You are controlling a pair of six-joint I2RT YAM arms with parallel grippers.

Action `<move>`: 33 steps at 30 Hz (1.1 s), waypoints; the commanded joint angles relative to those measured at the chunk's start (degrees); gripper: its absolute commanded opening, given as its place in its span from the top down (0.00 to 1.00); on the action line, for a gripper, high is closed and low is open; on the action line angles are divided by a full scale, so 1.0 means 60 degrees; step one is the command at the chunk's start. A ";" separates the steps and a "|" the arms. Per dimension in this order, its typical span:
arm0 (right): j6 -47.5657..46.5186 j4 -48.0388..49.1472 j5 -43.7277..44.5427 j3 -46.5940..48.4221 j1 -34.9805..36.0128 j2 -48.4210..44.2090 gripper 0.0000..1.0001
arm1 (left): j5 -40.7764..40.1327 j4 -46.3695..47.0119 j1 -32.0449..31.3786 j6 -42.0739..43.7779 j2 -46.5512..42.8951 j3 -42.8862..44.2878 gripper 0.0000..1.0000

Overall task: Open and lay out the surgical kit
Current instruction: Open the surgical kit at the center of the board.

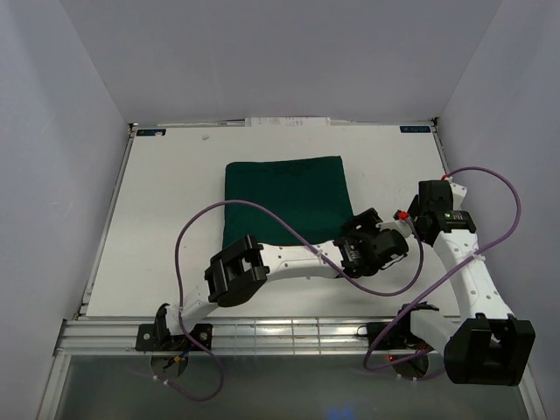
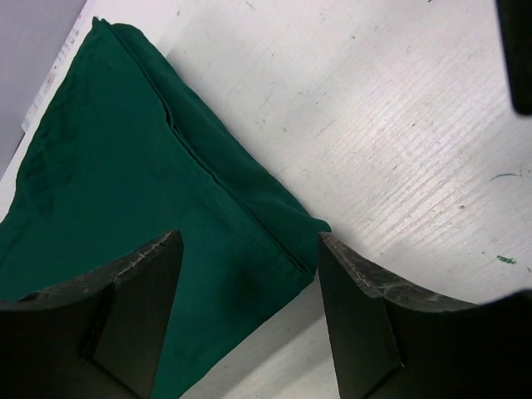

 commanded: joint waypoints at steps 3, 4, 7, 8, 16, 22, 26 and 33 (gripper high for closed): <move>0.0158 0.0033 -0.0277 0.0502 -0.0298 0.0157 0.10 | -0.0291 0.0641 -0.0017 0.0387 0.0010 -0.0359 0.24; 0.0158 0.0033 -0.0321 0.0502 -0.0312 0.0186 0.10 | -0.0204 0.0655 -0.0017 0.0372 0.0039 -0.0359 0.24; 0.0158 0.0048 -0.0453 0.0517 -0.0327 0.0274 0.10 | -0.0188 0.0787 -0.0017 0.0620 0.0112 -0.0373 0.25; 0.0172 0.0048 -0.0483 0.0517 -0.0342 0.0289 0.10 | -0.0217 0.0830 -0.0017 0.0708 0.0127 -0.0373 0.25; 0.0187 0.0048 -0.0615 0.0648 -0.0386 0.0421 0.10 | 0.0060 0.0510 -0.0003 0.0754 0.0303 -0.0316 0.31; 0.0216 0.0048 -0.0732 0.0692 -0.0400 0.0465 0.10 | 0.0207 -0.0091 -0.0003 0.0636 0.0332 -0.0154 0.29; 0.0260 0.0048 -0.0834 0.0722 -0.0415 0.0509 0.10 | 0.0222 -0.0195 -0.0017 0.0577 0.0303 -0.0125 0.29; 0.0275 0.0033 -0.0951 0.0751 -0.0415 0.0465 0.10 | 0.0046 -0.0048 -0.0003 0.0928 0.0215 0.0109 0.49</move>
